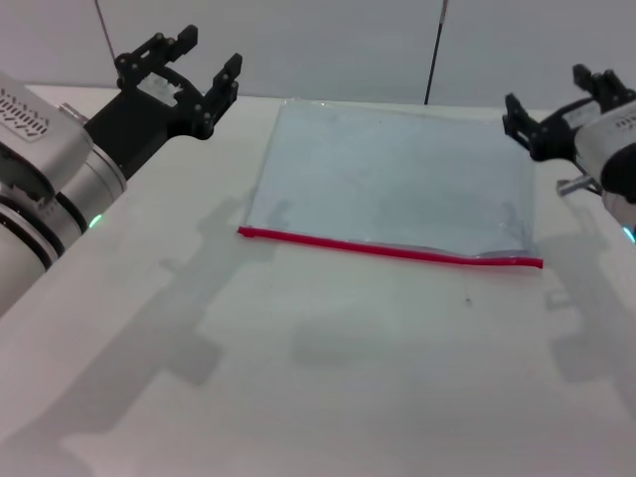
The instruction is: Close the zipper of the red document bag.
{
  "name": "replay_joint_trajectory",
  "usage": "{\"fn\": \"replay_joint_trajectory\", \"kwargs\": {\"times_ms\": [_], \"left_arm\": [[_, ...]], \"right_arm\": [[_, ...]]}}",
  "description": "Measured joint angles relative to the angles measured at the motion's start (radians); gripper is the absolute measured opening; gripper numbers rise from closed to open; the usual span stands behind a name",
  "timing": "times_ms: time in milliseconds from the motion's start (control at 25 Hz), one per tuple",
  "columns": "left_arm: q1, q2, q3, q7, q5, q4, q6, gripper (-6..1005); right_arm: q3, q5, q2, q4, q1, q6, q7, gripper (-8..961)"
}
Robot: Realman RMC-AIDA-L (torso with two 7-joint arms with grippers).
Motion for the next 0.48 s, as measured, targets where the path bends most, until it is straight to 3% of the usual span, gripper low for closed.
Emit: {"fn": "replay_joint_trajectory", "kwargs": {"times_ms": [160, 280, 480], "left_arm": [[-0.017, -0.002, 0.003, 0.010, -0.018, -0.041, -0.011, 553], [-0.028, -0.001, 0.001, 0.011, -0.042, -0.067, -0.020, 553], [-0.054, -0.003, 0.000, 0.012, -0.060, -0.103, -0.035, 553]], "right_arm": [[-0.125, -0.016, -0.004, 0.066, 0.046, 0.255, 0.161, 821], [-0.173, -0.053, -0.004, 0.144, 0.083, 0.375, 0.321, 819], [-0.184, -0.107, -0.007, 0.250, 0.107, 0.452, 0.553, 819]]}}
